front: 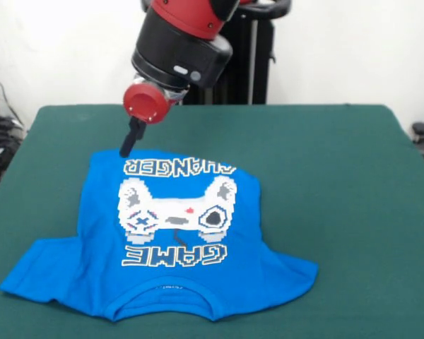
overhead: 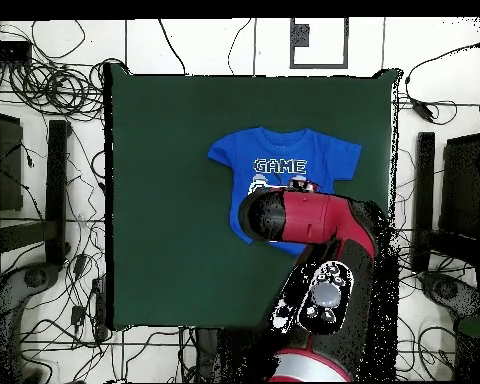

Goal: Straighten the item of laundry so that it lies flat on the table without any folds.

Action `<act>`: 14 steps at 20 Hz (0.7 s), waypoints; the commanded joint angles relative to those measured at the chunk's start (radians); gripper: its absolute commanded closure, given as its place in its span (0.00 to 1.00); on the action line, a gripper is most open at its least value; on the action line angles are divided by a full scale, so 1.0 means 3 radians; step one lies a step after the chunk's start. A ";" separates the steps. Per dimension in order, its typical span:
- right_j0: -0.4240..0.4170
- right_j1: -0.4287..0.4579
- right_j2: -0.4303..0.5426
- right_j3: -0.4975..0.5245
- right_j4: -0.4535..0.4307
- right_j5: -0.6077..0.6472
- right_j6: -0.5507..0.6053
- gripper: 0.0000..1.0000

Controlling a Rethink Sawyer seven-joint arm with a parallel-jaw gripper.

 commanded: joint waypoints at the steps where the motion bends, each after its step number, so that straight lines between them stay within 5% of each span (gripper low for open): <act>1: -0.0040 0.0105 0.0555 0.0322 -0.0179 -0.0156 -0.0562 0.00; 14: -0.0125 0.0105 0.0639 0.0330 -0.0334 -0.0210 -0.0486 0.00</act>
